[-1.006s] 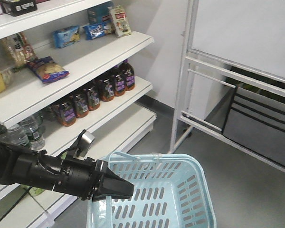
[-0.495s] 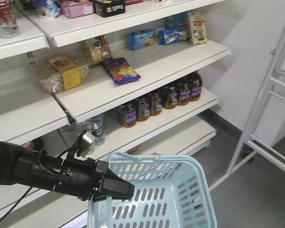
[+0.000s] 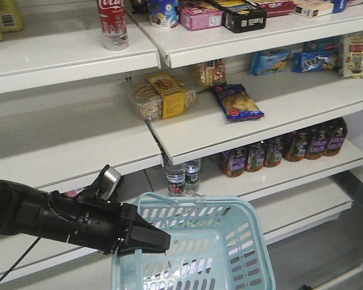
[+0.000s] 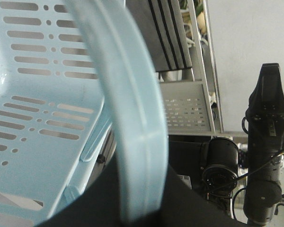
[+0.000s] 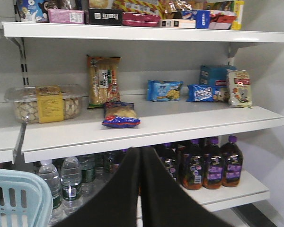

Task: Place coke in basket with both arms
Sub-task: 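Approach the shelf with the red Coca-Cola bottle, basket held in left gripper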

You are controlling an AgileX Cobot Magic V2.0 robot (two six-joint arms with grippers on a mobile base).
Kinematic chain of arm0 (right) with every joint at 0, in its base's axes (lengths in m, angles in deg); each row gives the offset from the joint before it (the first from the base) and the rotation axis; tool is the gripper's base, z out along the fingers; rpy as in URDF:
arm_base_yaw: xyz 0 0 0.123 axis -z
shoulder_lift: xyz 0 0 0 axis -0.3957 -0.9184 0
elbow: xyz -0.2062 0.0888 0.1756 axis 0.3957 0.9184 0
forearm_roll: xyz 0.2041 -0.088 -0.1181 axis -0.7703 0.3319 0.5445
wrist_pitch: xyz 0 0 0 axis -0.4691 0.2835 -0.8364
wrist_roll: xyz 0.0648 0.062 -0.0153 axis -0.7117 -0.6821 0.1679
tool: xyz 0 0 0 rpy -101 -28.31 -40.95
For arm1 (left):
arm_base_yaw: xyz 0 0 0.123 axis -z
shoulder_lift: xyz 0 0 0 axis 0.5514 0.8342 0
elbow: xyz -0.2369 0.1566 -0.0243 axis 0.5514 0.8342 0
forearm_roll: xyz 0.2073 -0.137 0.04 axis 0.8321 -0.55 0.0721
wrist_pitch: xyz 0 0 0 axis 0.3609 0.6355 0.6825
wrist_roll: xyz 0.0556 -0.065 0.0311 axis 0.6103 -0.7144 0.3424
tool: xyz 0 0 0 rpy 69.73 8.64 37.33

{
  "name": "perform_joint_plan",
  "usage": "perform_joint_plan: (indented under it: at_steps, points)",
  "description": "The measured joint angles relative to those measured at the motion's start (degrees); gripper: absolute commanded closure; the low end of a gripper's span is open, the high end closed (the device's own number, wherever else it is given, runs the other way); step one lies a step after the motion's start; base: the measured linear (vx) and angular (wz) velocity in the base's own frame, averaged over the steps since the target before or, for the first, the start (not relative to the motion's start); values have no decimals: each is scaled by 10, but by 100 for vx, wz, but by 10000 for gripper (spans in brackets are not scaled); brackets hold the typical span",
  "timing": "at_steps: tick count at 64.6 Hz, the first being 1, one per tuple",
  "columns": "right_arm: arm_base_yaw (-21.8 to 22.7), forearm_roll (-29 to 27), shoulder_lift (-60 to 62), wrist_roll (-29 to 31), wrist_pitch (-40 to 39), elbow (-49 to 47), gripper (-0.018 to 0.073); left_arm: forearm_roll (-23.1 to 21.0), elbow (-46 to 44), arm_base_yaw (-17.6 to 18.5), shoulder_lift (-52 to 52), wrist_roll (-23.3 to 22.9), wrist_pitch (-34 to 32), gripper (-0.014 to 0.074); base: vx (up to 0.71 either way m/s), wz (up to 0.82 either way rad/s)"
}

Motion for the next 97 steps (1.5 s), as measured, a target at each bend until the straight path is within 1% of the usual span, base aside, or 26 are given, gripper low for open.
perform_joint_plan:
  at_steps: [54,97]
  points:
    - [0,0,0,0,0,0,568,0,0,0,0,0,0,602,8,34]
    - [0,0,0,0,0,0,568,0,0,0,0,0,0,602,5,12]
